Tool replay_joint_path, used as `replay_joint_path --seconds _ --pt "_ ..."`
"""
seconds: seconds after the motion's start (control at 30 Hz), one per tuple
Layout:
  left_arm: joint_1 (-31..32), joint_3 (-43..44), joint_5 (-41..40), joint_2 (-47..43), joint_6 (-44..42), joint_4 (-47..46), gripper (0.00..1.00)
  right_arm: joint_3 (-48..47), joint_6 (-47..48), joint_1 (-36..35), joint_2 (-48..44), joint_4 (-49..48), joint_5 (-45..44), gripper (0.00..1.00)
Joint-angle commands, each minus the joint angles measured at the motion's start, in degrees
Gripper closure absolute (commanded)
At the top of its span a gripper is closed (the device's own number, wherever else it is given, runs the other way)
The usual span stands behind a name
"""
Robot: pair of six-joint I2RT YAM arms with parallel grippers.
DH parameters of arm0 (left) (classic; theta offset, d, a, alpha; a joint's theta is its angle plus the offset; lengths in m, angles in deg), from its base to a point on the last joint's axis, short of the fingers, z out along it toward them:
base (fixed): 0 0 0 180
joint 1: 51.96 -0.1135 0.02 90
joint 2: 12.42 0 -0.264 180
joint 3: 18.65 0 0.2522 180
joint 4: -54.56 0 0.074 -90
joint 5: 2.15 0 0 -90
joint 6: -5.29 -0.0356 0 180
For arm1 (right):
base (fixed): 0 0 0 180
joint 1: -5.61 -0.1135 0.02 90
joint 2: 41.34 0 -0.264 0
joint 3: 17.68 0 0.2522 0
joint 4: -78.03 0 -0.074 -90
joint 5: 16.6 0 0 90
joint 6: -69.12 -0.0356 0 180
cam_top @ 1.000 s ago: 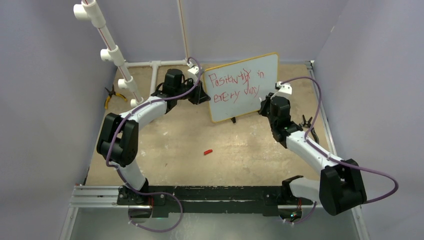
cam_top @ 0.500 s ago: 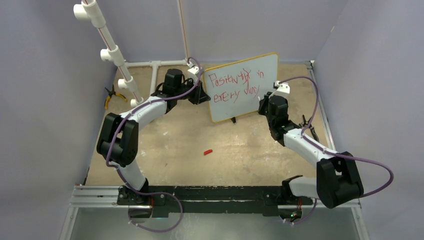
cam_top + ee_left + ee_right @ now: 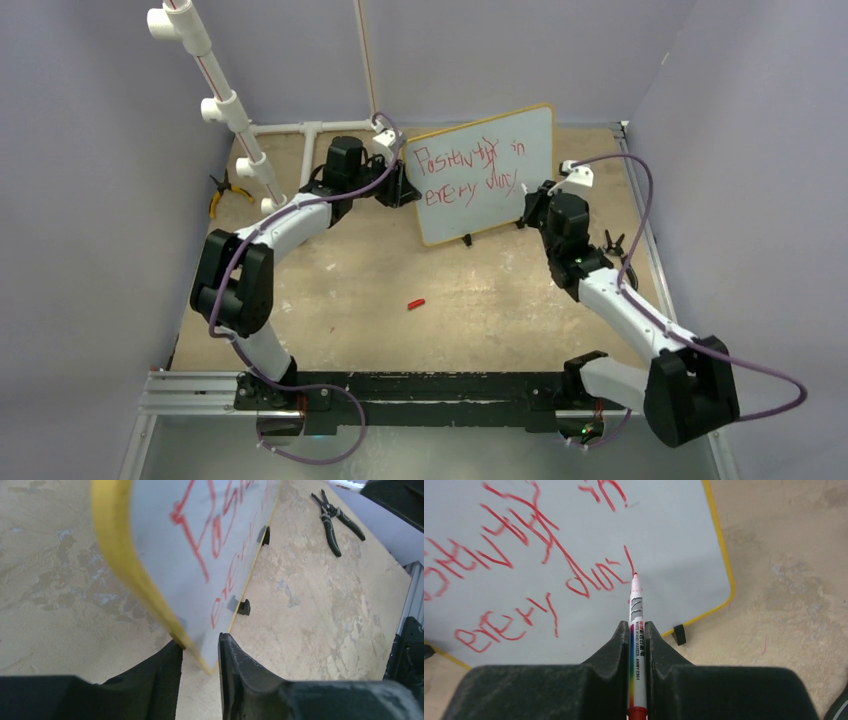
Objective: Write a sentence on the whiteboard
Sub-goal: Close the whiteboard marker at the center of the board.
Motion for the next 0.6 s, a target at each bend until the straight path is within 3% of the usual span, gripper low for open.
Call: replay_joint_path --seconds 0.0,0.17,0.33,0.43,0.5,0.57 --pt "-0.47 -0.48 -3.20 -6.06 -0.13 -1.88 0.61 -1.74 2.04 0.15 -7.07 0.12 -0.16 1.00" --pt "-0.47 -2.00 -11.58 -11.43 -1.59 -0.40 0.39 -4.09 4.63 0.15 -9.42 1.12 9.37 1.00" --pt "-0.02 -7.06 -22.71 -21.08 -5.89 -0.55 0.36 -8.80 7.22 0.15 -6.97 4.54 22.26 1.00" --pt "4.45 -11.59 -30.74 -28.30 -12.32 -0.58 0.36 -11.37 9.47 0.10 -4.41 7.96 33.16 1.00" --pt "8.80 -14.36 -31.71 -32.33 -17.05 -0.76 0.36 -13.16 10.94 0.07 -2.38 10.81 41.25 1.00" --pt "11.09 -16.74 -27.09 -34.94 -18.57 -0.84 0.36 -14.93 12.16 -0.09 0.00 13.99 49.43 1.00"
